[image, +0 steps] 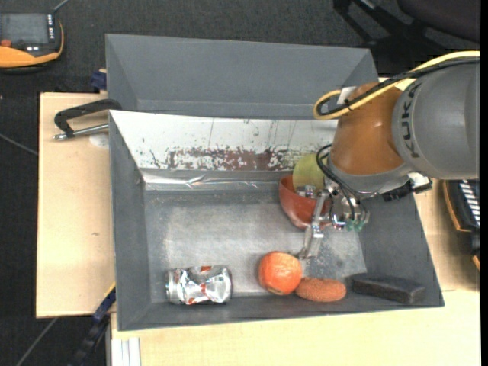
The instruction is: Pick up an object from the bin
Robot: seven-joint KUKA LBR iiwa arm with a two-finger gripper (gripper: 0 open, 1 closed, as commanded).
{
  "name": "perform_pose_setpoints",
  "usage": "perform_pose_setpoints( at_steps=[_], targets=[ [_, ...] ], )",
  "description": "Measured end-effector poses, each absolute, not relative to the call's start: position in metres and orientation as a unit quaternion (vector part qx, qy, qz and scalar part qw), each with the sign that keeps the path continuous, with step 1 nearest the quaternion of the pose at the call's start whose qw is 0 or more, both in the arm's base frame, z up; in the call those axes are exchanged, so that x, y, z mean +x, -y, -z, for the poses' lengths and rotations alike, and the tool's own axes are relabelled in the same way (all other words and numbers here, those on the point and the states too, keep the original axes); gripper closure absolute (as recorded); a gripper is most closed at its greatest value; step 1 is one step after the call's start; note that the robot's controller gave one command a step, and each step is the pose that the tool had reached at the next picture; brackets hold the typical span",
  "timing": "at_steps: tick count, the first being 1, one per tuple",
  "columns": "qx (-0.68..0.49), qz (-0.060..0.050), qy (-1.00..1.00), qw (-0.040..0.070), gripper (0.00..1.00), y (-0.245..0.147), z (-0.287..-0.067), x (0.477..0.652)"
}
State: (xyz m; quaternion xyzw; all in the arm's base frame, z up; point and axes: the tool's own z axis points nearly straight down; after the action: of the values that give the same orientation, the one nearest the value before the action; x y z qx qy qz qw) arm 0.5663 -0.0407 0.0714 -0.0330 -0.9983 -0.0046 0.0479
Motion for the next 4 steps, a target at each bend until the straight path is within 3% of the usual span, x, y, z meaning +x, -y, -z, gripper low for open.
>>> perform_pose_setpoints(
  at_steps=[1, 2, 3, 4],
  targets=[
    [-0.032, 0.004, 0.998, 0.047, 1.00, 0.041, -0.072, 0.567],
    [-0.049, 0.004, 0.998, 0.046, 1.00, 0.009, -0.072, 0.535],
    [-0.043, 0.005, 0.998, 0.041, 1.00, 0.019, -0.189, 0.543],
    [-0.016, 0.009, 0.999, 0.034, 1.00, -0.062, -0.262, 0.580]
  ],
)
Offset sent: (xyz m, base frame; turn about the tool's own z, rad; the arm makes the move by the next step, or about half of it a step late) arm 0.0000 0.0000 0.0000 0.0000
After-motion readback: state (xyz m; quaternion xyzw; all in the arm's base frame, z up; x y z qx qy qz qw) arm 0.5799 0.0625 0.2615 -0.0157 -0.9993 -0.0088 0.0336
